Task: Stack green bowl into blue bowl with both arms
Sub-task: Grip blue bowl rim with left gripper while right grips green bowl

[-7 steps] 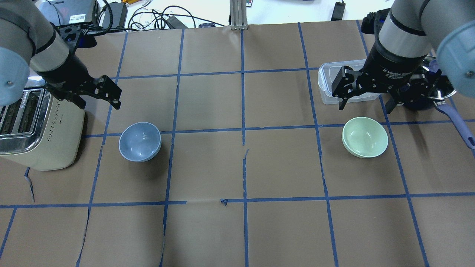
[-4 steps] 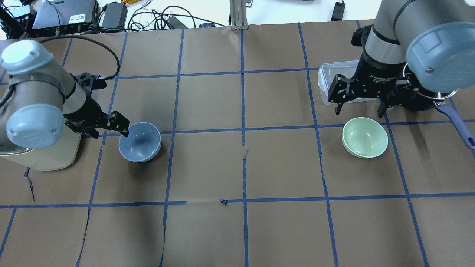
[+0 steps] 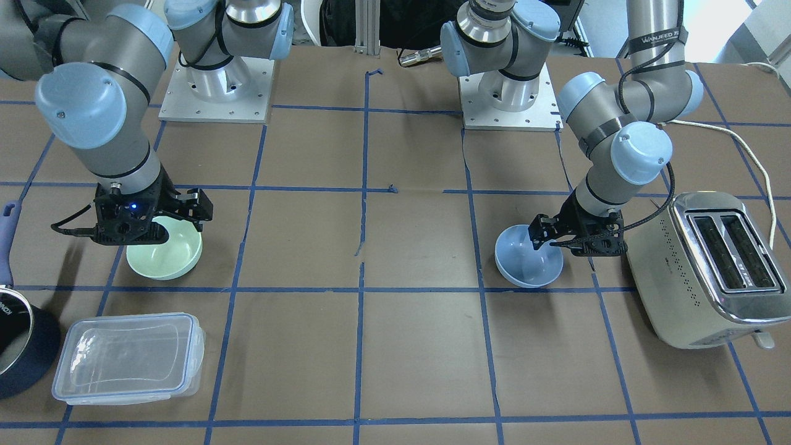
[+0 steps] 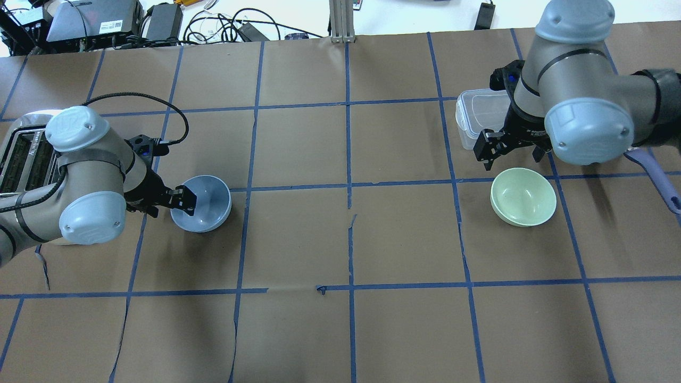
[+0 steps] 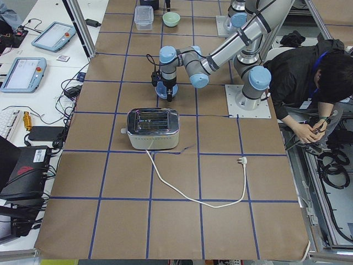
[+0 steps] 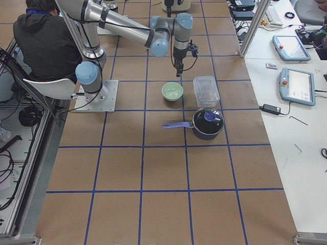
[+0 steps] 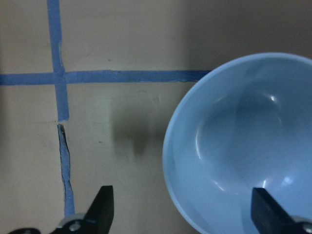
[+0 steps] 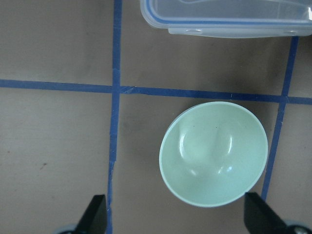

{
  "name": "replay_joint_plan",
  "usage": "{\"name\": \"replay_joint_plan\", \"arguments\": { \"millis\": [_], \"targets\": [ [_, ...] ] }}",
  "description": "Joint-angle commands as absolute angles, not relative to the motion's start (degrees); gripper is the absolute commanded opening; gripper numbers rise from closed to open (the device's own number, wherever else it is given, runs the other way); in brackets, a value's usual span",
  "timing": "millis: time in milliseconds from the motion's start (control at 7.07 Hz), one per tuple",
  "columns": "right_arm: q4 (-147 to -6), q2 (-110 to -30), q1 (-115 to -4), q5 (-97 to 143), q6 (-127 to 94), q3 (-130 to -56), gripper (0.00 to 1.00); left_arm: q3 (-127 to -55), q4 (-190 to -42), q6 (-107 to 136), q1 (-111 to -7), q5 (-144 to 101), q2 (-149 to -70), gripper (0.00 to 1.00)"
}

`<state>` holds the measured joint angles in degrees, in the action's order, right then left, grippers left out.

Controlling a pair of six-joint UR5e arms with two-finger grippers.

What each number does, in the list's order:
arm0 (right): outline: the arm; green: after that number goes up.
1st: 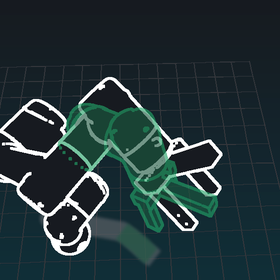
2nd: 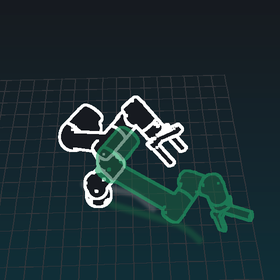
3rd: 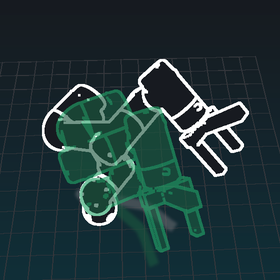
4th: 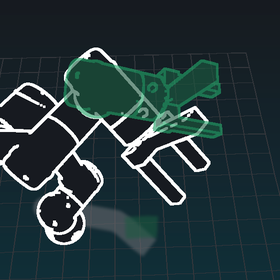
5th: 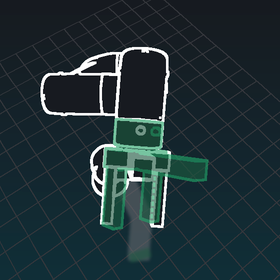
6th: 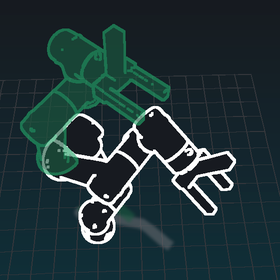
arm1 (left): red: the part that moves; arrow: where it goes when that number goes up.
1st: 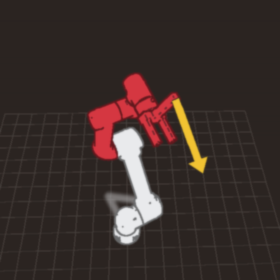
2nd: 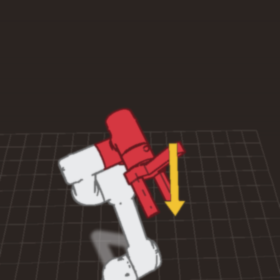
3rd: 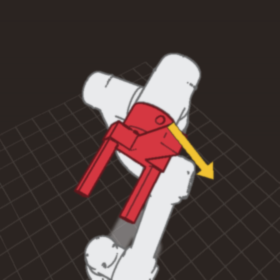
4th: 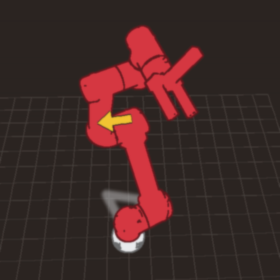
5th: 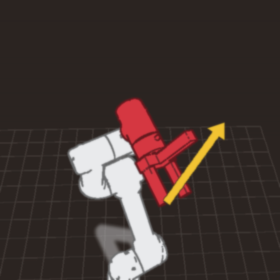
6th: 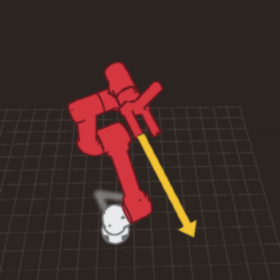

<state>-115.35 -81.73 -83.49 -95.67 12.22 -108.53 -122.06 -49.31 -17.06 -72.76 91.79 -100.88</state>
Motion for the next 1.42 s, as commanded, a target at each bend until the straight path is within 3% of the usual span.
{"name": "replay_joint_plan", "arguments": {
  "millis": [0, 142, 566, 849, 991, 1132, 1274],
  "targets": [
    [-129.94, -78.84, -81.48, -95.19, 14.32, -115.91, 1.0, -121.82, -47.73, -20.36, -71.99, 90.97, -102.13, 0.1],
    [-129.64, -78.4, -81.47, -94.92, 13.54, -115.93, 1.0, -120.95, -48.07, -21.17, -71.29, 87.92, -101.87, 0.0],
    [-128.85, -77.26, -81.74, -90.89, 13.54, -116.19, 1.0, -117.89, -51.4, -19.35, -71.8, 83.16, -101.25, 0.0],
    [-128.94, -76.38, -81.56, -91.49, 13.45, -117.41, 1.0, -107.02, -61.23, -13.03, -77.3, 81.56, -102.47, 0.0],
    [-129.72, -76.38, -81.48, -91.49, 13.36, -118.99, 0.88, -104.79, -62.39, -8.14, -81.78, 81.82, -103.26, 0.0],
    [-129.64, -76.38, -81.47, -91.49, 13.27, -119.53, 0.66, -104.77, -61.71, 3.92, -86.35, 81.48, -103.97, 0.0],
    [-129.38, -76.38, -81.47, -91.84, 13.36, -119.44, 0.28, -104.77, -61.44, 10.57, -92.14, 81.04, -104.76, 0.0]
  ]
}}
